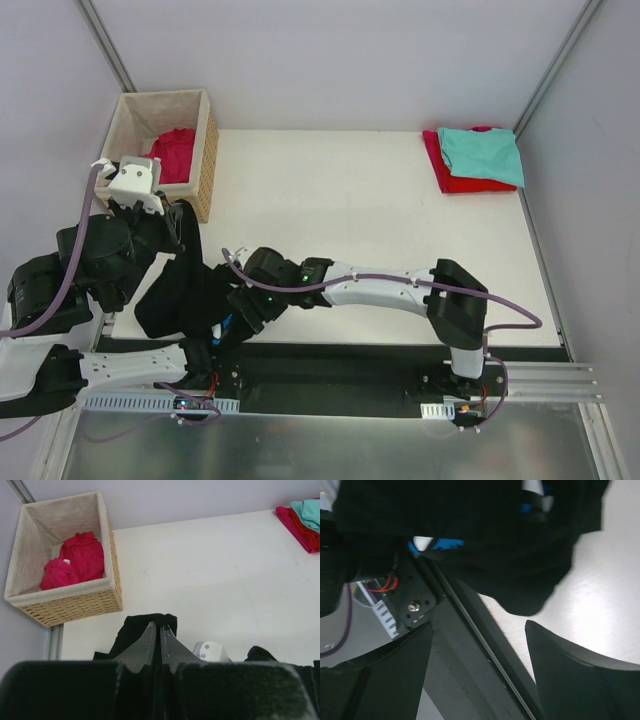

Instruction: Fold and stack the t-shirts

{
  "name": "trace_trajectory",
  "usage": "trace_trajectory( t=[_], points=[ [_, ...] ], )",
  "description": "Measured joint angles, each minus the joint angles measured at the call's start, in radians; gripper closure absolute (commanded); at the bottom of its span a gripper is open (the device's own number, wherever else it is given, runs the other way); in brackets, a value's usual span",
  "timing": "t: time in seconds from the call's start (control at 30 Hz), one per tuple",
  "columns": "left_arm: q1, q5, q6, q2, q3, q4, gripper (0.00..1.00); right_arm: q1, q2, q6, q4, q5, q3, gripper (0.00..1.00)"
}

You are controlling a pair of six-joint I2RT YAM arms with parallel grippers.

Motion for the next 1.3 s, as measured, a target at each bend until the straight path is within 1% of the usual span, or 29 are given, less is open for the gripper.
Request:
trace_trajectory(
  t=[0.13, 0.3, 0.5, 0.8, 1.1, 1.3],
  points=[
    [0.0, -0.001, -0.006, -0.023, 0.0, 0.0, 1.0, 0.031, 0.042, 0.006, 0.001, -0.023, 0.072, 0.24],
    [0.0, -0.006, -0.008, -0.047, 0.0, 0.0, 1.0, 0.029, 0.074, 0.006, -0.006, -0.025, 0.194, 0.25],
    [0.0, -0.01, -0.008, -0.047, -0.002, 0.0, 1.0, 0.024, 0.111, 0.006, -0.005, -0.025, 0.256, 0.26],
    [0.0, -0.01, -0.016, -0.066, -0.012, 0.0, 1.0, 0.008, 0.202, 0.008, -0.004, -0.034, 0.262, 0.27],
    [0.0, -0.01, -0.019, -0.067, -0.02, -0.001, 1.0, -0.045, 0.213, 0.011, 0.012, -0.045, 0.262, 0.27],
    [0.0, -0.01, -0.019, -0.067, -0.019, -0.001, 1.0, -0.055, 0.213, 0.013, 0.015, -0.061, 0.262, 0.28]
  ],
)
